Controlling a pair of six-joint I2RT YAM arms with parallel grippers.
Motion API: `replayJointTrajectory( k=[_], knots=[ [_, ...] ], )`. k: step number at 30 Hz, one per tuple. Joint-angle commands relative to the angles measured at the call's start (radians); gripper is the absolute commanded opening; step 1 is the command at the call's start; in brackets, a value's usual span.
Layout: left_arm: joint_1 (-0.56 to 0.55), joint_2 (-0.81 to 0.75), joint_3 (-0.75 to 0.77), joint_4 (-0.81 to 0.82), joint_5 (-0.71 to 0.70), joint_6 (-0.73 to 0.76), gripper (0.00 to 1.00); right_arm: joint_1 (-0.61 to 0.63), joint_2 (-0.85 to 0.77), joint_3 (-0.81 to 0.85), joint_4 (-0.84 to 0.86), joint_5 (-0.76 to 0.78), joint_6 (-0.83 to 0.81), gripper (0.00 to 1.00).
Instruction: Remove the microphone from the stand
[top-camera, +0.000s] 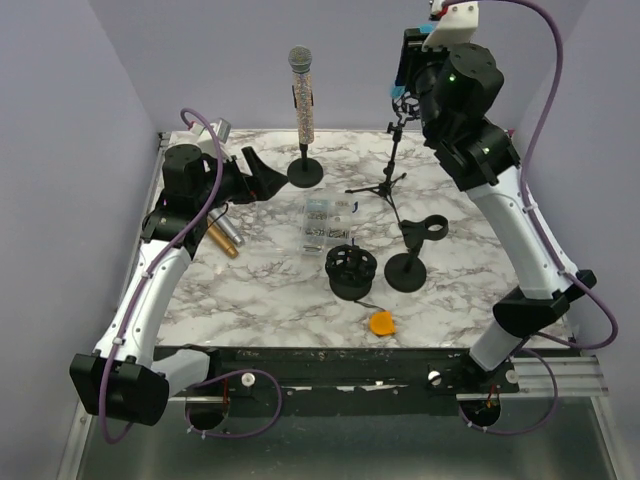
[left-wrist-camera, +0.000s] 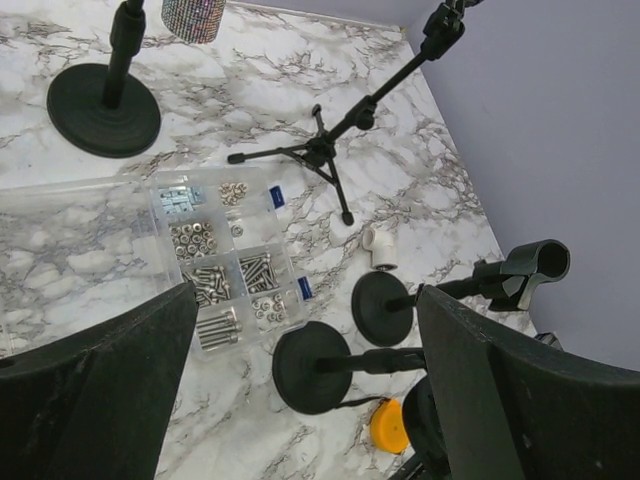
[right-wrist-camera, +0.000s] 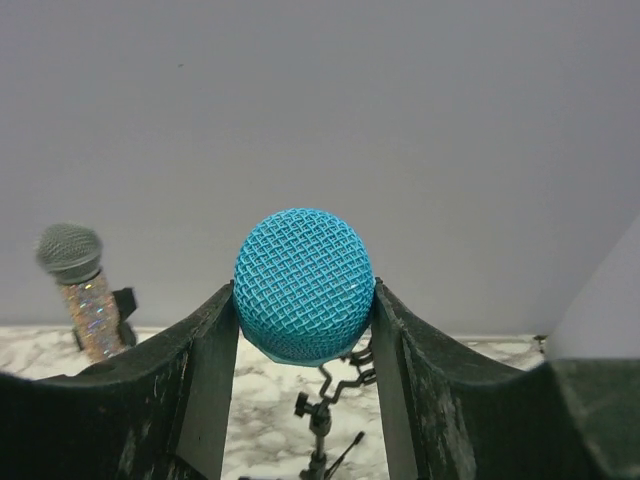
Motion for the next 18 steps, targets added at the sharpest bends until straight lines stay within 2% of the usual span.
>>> replayJointTrajectory(
  k=[1,6,9,13,16,18],
  knots=[
    [-0.004,-0.026,-0.038,0.113,0.093,0.001,0.90,0.007,-0.112,-0.093,-0.135,-0.196,0.230,0.01],
    [-0.017,-0.134,-0.145,0.368,0.215,-0.026,0.96,0.007,-0.213,-0.263,-0.181,-0.551,0.476,0.01],
    [-0.036,-0.179,-0.172,0.442,0.266,-0.007,0.96,0.007,-0.246,-0.333,-0.161,-0.773,0.592,0.01],
    [-0.106,-0.278,-0.194,0.400,0.214,0.082,0.92,0.007,-0.282,-0.469,-0.077,-1.013,0.739,0.01],
    [-0.146,-0.407,-0.290,0.382,0.121,0.049,0.90,0.010,-0.292,-0.587,0.012,-1.161,0.848,0.01],
    [-0.146,-0.487,-0.345,0.312,0.056,0.014,0.90,0.019,-0.309,-0.669,0.091,-1.236,0.905,0.01]
  ],
)
